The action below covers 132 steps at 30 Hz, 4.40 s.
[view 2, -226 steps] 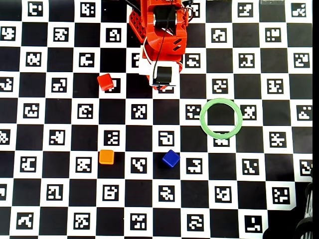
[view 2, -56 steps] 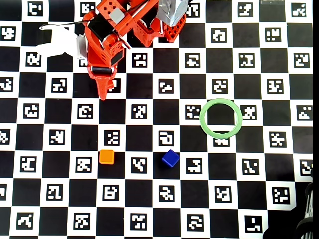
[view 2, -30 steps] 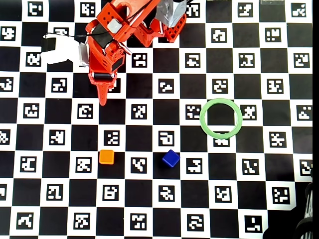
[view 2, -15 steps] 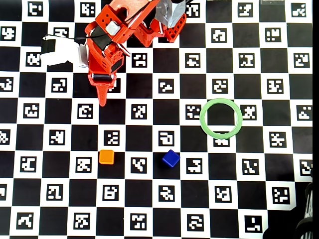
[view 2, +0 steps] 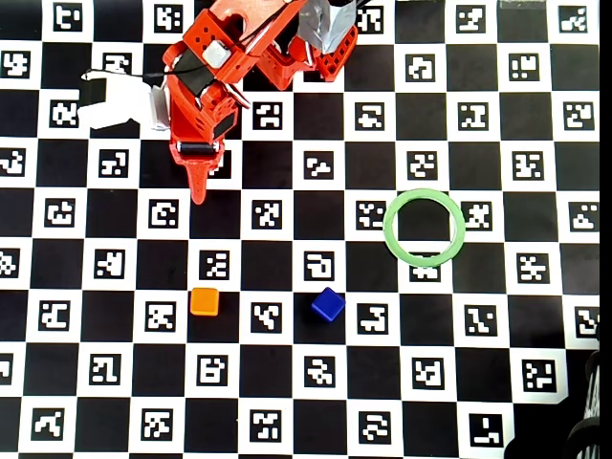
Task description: Grab the red cube then put it in the green circle then put the blue cube on top and finally the orange cube on top
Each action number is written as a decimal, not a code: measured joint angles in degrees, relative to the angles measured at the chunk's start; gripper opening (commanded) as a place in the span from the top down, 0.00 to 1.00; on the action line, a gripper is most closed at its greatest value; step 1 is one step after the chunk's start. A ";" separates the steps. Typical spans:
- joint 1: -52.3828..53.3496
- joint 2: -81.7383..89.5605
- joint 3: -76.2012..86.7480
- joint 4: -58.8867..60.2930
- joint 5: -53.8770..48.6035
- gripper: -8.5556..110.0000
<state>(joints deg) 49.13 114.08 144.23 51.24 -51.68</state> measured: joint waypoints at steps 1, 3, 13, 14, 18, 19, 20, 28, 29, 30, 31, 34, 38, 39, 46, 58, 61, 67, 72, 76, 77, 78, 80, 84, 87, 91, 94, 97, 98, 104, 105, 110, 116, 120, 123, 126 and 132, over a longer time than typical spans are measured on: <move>-0.18 -0.26 0.00 -0.09 -0.35 0.54; -0.53 -0.44 0.00 -0.26 -1.05 0.54; -1.41 -0.44 0.00 -0.26 -5.10 0.54; -1.41 -0.44 0.00 -0.26 -5.54 0.54; -1.41 -0.44 0.00 -0.26 -7.73 0.54; -1.41 -0.44 0.00 -0.53 -8.17 0.54; -1.41 -0.44 0.00 -0.79 -8.61 0.54; -1.41 -0.97 0.00 -1.23 -11.78 0.54; -1.41 -1.05 0.00 -1.23 -12.22 0.54; -1.41 -1.14 0.00 -1.23 -12.74 0.54; -1.41 -1.14 0.00 -1.23 -13.18 0.54; -1.41 -1.14 0.00 -1.23 -14.68 0.54; -1.32 -1.23 0.00 -1.85 -16.61 0.54; -0.97 -1.41 0.00 -2.02 -17.14 0.54; -0.53 -1.49 0.26 -2.64 -18.37 0.54; -0.53 -1.49 0.26 -2.64 -18.72 0.60; -0.53 -1.49 0.26 -2.64 -18.72 0.72; -0.53 -1.49 0.35 -2.64 -18.72 0.87; -0.53 -1.49 0.44 -2.64 -18.72 0.91; -0.53 -1.49 0.44 -2.64 -19.25 0.91; -0.53 -1.49 0.44 -2.64 -19.42 0.91; -0.53 -1.49 0.44 -2.64 -19.60 0.91; -0.53 -1.49 0.44 -2.64 -19.60 0.91; -0.53 -1.49 0.44 -1.93 -19.07 0.91; -0.53 -1.41 -0.53 1.58 -17.14 0.91; -0.88 -0.97 -4.66 8.44 -14.06 0.91; -2.55 0.88 -9.14 14.59 -11.69 0.92; -4.75 2.46 -13.97 21.45 -8.26 0.92; -5.63 2.90 -15.56 23.91 -7.21 0.92; -11.87 5.62 -24.87 35.68 0.44 0.92; -13.27 5.98 -26.63 37.09 2.29 0.92; -21.01 6.68 -34.63 43.77 12.83 0.92; -31.20 6.68 -40.87 47.72 26.72 0.92; -37.62 6.24 -44.38 47.99 36.65 0.92; -41.84 5.54 -46.41 47.99 43.68 0.92; -46.05 4.57 -48.60 48.16 49.31 0.93; -55.46 0.35 -53.53 48.34 60.38 0.93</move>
<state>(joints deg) -6.33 114.43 90.70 99.58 8.70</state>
